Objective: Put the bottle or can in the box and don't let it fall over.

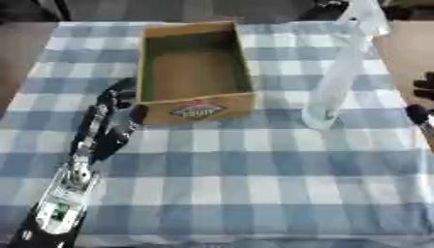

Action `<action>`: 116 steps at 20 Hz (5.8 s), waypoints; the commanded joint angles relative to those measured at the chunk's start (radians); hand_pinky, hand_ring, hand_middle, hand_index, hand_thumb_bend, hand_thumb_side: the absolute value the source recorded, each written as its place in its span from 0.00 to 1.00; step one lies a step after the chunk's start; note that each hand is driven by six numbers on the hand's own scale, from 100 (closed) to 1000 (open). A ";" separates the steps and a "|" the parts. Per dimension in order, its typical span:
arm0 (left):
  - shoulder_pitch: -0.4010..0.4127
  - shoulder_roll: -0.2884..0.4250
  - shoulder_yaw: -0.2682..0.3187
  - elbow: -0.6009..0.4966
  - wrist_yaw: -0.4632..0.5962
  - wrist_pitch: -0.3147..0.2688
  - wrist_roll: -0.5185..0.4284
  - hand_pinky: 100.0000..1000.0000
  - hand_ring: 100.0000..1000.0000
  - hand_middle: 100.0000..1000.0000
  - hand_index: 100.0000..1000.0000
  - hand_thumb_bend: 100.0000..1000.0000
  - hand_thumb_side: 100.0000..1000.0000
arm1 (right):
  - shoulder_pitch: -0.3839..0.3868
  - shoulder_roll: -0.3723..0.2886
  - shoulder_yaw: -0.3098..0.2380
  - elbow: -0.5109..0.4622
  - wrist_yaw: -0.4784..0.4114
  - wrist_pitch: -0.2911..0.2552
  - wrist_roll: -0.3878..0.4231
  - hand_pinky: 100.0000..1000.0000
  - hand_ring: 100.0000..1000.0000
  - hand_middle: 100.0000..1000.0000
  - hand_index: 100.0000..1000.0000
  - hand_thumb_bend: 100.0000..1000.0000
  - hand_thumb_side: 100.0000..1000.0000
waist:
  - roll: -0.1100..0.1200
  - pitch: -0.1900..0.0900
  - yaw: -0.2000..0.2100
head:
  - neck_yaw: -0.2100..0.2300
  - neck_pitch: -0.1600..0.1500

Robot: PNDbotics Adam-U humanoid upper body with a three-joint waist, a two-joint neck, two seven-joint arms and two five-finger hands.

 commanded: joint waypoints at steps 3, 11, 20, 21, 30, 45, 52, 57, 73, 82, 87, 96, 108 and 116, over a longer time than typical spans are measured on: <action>-0.012 0.005 0.008 -0.023 0.000 -0.003 0.000 0.82 0.81 0.85 0.93 0.59 0.83 | -0.021 -0.026 -0.004 -0.014 -0.004 -0.002 -0.003 0.65 0.92 0.88 1.00 0.44 0.56 | -0.001 -0.011 0.004 | -0.004 -0.011; -0.013 0.005 0.006 -0.023 0.001 -0.004 -0.003 0.82 0.81 0.85 0.93 0.58 0.84 | -0.036 -0.031 0.001 -0.002 -0.006 0.000 -0.006 0.65 0.92 0.88 1.00 0.46 0.55 | 0.000 -0.014 0.005 | -0.011 -0.014; -0.014 0.002 0.001 -0.023 0.003 -0.006 -0.009 0.82 0.81 0.85 0.93 0.58 0.84 | -0.121 -0.054 0.039 0.078 -0.030 0.000 0.012 0.65 0.92 0.88 1.00 0.48 0.55 | 0.005 -0.019 0.013 | -0.021 -0.010; -0.015 0.001 0.001 -0.023 0.003 -0.005 -0.010 0.82 0.81 0.85 0.93 0.57 0.84 | -0.135 -0.055 0.041 0.092 -0.030 -0.001 0.012 0.65 0.92 0.88 1.00 0.48 0.55 | 0.007 -0.020 0.016 | -0.023 -0.010; -0.015 -0.003 -0.003 -0.024 0.006 -0.007 -0.015 0.82 0.81 0.85 0.94 0.57 0.84 | -0.237 -0.053 0.051 0.200 -0.012 -0.017 0.008 0.65 0.92 0.88 1.00 0.49 0.55 | 0.012 -0.022 0.031 | -0.037 -0.007; -0.019 -0.006 -0.010 -0.025 0.009 -0.009 -0.023 0.82 0.81 0.85 0.94 0.56 0.85 | -0.348 -0.033 0.055 0.303 -0.001 -0.025 0.003 0.65 0.91 0.88 1.00 0.38 0.59 | 0.011 -0.020 0.039 | -0.051 -0.006; -0.020 -0.007 -0.012 -0.022 0.014 -0.009 -0.025 0.82 0.81 0.85 0.94 0.56 0.85 | -0.384 -0.017 0.064 0.322 -0.001 -0.021 0.004 0.65 0.91 0.87 1.00 0.32 0.61 | 0.011 -0.019 0.044 | -0.057 -0.004; -0.023 -0.008 -0.015 -0.022 0.014 -0.011 -0.030 0.82 0.81 0.85 0.94 0.55 0.85 | -0.408 -0.007 0.068 0.337 0.007 -0.022 0.008 0.65 0.91 0.87 1.00 0.32 0.61 | 0.013 -0.018 0.051 | -0.063 -0.007; -0.028 -0.011 -0.017 -0.022 0.016 -0.012 -0.037 0.82 0.81 0.85 0.94 0.55 0.85 | -0.430 0.016 0.078 0.358 0.030 -0.035 0.020 0.65 0.91 0.87 1.00 0.29 0.59 | 0.016 -0.020 0.067 | -0.071 -0.007; -0.024 -0.010 -0.015 -0.020 0.013 -0.012 -0.036 0.82 0.81 0.85 0.94 0.55 0.85 | -0.387 0.003 0.091 0.279 0.030 -0.043 0.036 0.66 0.91 0.87 1.00 0.29 0.59 | 0.012 -0.023 0.055 | -0.063 -0.005; -0.023 -0.010 -0.014 -0.019 0.013 -0.012 -0.036 0.82 0.81 0.85 0.94 0.55 0.86 | -0.383 0.001 0.099 0.238 0.033 -0.044 0.038 0.67 0.91 0.87 1.00 0.30 0.60 | 0.014 -0.024 0.052 | -0.064 -0.004; -0.022 -0.009 -0.014 -0.017 0.012 -0.012 -0.038 0.82 0.81 0.85 0.94 0.54 0.86 | -0.383 0.001 0.104 0.216 0.048 -0.040 0.031 0.69 0.92 0.88 1.00 0.31 0.60 | 0.012 -0.025 0.048 | -0.066 -0.002; -0.027 -0.013 -0.020 -0.019 0.013 -0.014 -0.044 0.82 0.81 0.85 0.94 0.54 0.86 | -0.445 0.028 0.099 0.286 0.042 -0.028 0.014 0.68 0.91 0.87 1.00 0.31 0.60 | 0.016 -0.022 0.065 | -0.080 -0.007; -0.030 -0.014 -0.023 -0.019 0.014 -0.014 -0.046 0.82 0.81 0.85 0.94 0.54 0.86 | -0.464 0.047 0.102 0.314 0.050 -0.031 0.012 0.68 0.91 0.87 1.00 0.30 0.60 | 0.015 -0.018 0.078 | -0.086 -0.008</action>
